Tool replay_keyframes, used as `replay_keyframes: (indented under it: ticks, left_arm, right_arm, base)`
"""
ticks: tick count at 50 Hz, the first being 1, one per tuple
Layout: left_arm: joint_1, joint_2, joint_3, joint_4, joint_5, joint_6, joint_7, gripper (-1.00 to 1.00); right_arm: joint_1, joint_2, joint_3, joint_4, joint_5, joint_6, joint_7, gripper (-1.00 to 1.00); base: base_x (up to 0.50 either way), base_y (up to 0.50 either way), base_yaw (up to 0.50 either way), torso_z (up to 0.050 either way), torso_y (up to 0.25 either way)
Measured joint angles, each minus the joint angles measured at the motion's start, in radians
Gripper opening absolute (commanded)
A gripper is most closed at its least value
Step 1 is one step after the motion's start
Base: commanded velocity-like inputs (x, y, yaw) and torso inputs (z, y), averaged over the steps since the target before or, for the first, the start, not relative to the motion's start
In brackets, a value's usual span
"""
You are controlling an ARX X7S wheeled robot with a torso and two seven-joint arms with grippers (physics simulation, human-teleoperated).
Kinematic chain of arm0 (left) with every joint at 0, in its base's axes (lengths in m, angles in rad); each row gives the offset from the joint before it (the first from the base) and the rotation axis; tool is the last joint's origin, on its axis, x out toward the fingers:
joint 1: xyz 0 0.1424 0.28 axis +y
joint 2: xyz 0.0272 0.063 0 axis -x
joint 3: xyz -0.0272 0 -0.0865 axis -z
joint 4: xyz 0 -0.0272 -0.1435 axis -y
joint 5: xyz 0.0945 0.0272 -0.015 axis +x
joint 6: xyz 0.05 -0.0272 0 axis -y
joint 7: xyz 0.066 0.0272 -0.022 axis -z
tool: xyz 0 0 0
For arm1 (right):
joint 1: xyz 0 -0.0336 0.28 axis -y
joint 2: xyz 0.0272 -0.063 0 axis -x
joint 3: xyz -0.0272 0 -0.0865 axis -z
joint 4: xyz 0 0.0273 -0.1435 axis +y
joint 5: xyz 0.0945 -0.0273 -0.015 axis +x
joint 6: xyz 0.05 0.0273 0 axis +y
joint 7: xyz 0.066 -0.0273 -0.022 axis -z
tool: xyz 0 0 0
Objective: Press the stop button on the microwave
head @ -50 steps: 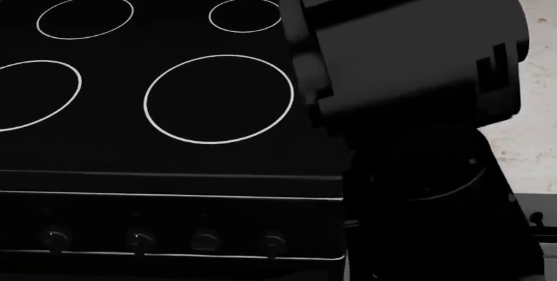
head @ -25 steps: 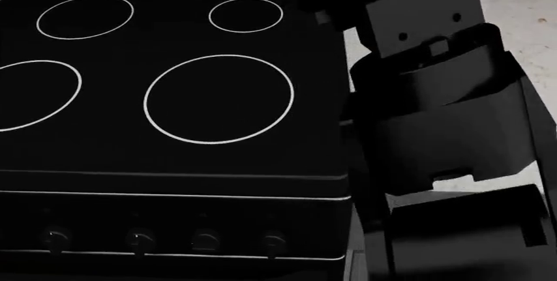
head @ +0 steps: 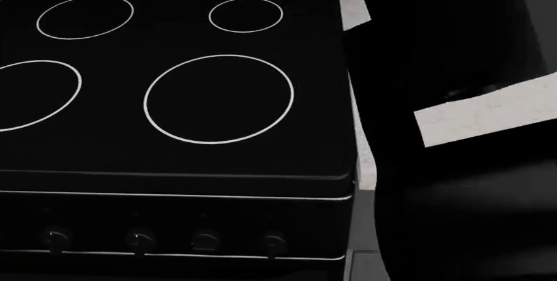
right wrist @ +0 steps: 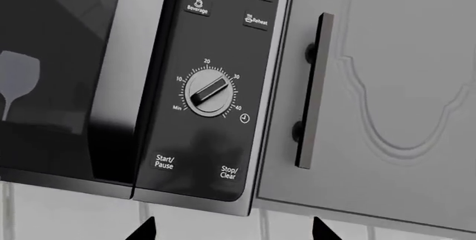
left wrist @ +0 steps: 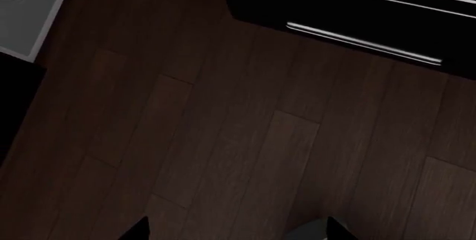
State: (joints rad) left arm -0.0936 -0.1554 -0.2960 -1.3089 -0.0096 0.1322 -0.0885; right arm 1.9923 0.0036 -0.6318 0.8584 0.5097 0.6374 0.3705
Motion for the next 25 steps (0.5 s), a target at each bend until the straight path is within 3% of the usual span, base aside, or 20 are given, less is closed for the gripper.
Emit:
replay_keyframes:
  ticks: [13, 20, 25]
  left_arm:
    - [0.000, 0.000, 0.000, 0.000, 0.000, 0.000, 0.000, 1.00]
    - [0.003, 0.000, -0.001, 0.000, 0.000, 0.000, 0.000, 1.00]
    - [-0.002, 0.000, 0.001, 0.003, 0.000, 0.000, 0.000, 1.00]
  right_arm:
    - [0.133, -0.002, -0.237, 0.155, 0.237, -0.118, 0.021, 1.00]
    - [0.166, -0.001, -0.314, 0.201, 0.314, -0.169, 0.020, 1.00]
    - [0.180, 0.001, -0.356, 0.220, 0.355, -0.190, 0.033, 1.00]
  base:
    - [0.00, 0.00, 0.00, 0.050, 0.052]
    - [0.50, 0.00, 0.00, 0.050, 0.051]
    - [0.04, 0.00, 0.00, 0.050, 0.051]
